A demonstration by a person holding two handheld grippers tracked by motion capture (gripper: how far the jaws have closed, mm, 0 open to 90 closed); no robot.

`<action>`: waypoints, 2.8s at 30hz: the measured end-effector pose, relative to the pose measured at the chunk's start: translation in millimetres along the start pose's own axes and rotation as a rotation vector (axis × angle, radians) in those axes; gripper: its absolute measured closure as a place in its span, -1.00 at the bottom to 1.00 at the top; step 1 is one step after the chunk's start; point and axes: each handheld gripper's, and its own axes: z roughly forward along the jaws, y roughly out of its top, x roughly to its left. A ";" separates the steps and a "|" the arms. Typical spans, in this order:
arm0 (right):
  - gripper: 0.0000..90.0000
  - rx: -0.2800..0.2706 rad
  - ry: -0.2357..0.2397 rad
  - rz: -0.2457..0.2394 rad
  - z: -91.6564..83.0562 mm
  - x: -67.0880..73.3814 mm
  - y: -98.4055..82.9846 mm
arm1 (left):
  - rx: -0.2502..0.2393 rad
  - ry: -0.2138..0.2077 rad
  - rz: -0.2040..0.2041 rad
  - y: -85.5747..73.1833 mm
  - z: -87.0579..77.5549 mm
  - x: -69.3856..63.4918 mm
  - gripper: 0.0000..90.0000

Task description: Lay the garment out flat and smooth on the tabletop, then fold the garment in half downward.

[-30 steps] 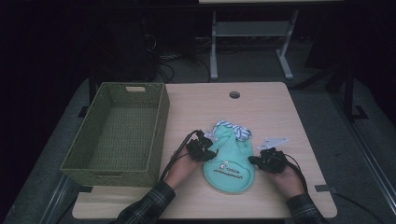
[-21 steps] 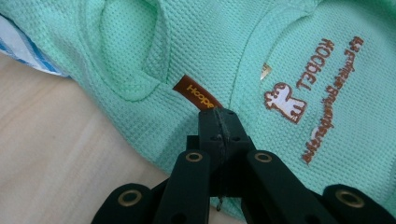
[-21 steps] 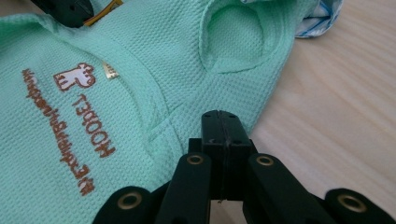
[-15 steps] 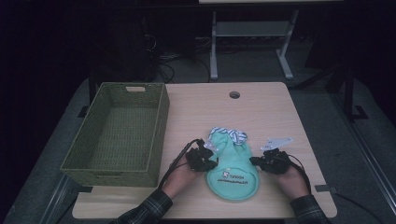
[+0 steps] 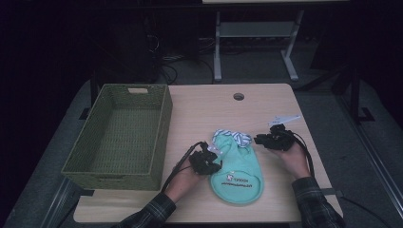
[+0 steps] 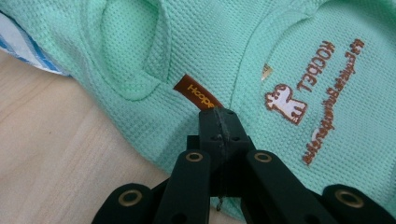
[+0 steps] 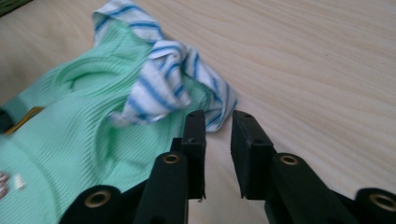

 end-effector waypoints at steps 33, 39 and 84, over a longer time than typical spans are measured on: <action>0.92 0.031 -0.093 -0.090 27.8 -5.1 19.0 | 0.004 0.001 0.005 0.7 0.1 -0.7 0.99; 0.67 -0.001 -0.042 -0.048 31.0 -4.7 7.4 | -0.015 -0.019 -0.019 -0.2 0.4 1.1 0.96; 0.41 -0.012 0.050 0.013 33.1 -19.3 23.8 | -0.153 0.075 -0.153 57.5 15.3 107.1 0.15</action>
